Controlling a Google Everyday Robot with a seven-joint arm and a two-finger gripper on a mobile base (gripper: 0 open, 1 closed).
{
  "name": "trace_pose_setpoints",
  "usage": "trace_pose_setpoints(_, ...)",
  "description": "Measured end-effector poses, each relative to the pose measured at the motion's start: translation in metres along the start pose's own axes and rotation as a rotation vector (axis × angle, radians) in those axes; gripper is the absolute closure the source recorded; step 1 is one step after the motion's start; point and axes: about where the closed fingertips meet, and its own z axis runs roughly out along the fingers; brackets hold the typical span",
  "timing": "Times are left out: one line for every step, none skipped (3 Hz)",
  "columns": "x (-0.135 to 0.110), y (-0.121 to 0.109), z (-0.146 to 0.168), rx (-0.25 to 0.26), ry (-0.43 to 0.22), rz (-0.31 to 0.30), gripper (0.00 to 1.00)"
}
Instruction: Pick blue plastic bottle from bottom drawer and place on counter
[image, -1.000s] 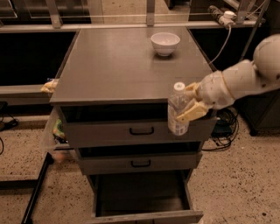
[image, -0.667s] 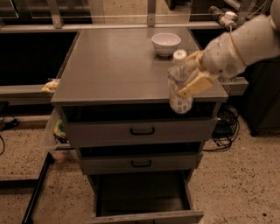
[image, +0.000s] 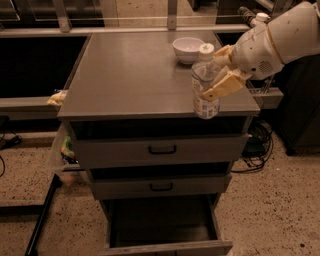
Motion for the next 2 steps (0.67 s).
trace_pose_setpoints(0.003, -0.027, 0.011, 0.012, 0.02, 0.038, 1.0)
trace_pose_setpoints(0.007, -0.062, 0.025, 0.023, 0.04, 0.073, 1.0)
